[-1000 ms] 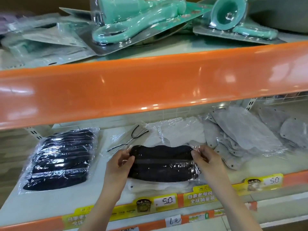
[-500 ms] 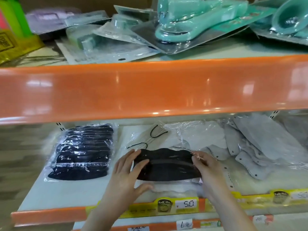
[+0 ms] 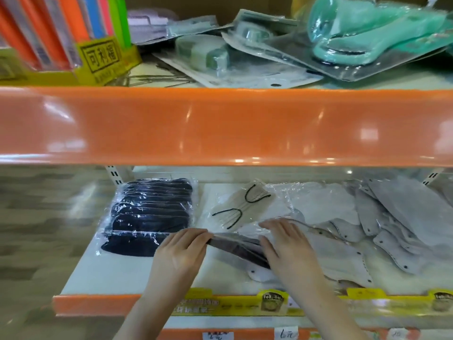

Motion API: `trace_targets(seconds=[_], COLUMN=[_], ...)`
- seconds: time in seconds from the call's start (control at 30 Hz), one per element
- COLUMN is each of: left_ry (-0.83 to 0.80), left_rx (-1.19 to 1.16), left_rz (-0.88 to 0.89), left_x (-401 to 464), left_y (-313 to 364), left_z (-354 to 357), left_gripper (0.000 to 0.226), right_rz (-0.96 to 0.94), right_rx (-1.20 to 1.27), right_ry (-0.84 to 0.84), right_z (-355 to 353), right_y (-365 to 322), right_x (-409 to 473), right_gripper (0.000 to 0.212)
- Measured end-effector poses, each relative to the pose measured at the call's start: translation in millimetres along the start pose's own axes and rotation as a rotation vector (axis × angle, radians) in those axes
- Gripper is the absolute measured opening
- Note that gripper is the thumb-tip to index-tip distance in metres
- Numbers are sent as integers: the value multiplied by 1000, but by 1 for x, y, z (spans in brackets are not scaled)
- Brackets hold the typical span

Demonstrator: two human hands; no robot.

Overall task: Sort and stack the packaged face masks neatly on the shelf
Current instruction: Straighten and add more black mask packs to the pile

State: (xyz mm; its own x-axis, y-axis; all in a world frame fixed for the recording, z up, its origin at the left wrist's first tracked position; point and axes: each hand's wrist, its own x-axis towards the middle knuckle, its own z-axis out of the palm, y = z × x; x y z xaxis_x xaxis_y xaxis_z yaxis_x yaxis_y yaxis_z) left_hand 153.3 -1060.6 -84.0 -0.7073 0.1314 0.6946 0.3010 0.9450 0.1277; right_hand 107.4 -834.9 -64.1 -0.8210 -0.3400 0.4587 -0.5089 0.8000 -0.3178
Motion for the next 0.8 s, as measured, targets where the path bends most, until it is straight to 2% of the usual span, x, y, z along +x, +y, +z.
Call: trace_targets(seconds=[0.1,0.2,0.37,0.43,0.8], left_ry=[8,18,37,61,22], left_rx=[43,89,119,114,96], left_rz=[-35,-60,-109,-137,-239], left_x=[2,1,-8,-11,-48], left_y=[-14,-32,-72,-86,-138], left_z=[-10,-21,-39,-44,-44], left_gripper=[24,25,26,28,31], right_rz=[-77,-179,-280,-308,-252], right_rx=[86,29,17,38,49], right_ry=[-89,-107,-11,-6,-90], right_z=[2,10,45,60,112], right_y=[-33,-59,-84,-90,-131], right_x=[5,10,27,34,35], right_gripper=[31,30,24,32,34])
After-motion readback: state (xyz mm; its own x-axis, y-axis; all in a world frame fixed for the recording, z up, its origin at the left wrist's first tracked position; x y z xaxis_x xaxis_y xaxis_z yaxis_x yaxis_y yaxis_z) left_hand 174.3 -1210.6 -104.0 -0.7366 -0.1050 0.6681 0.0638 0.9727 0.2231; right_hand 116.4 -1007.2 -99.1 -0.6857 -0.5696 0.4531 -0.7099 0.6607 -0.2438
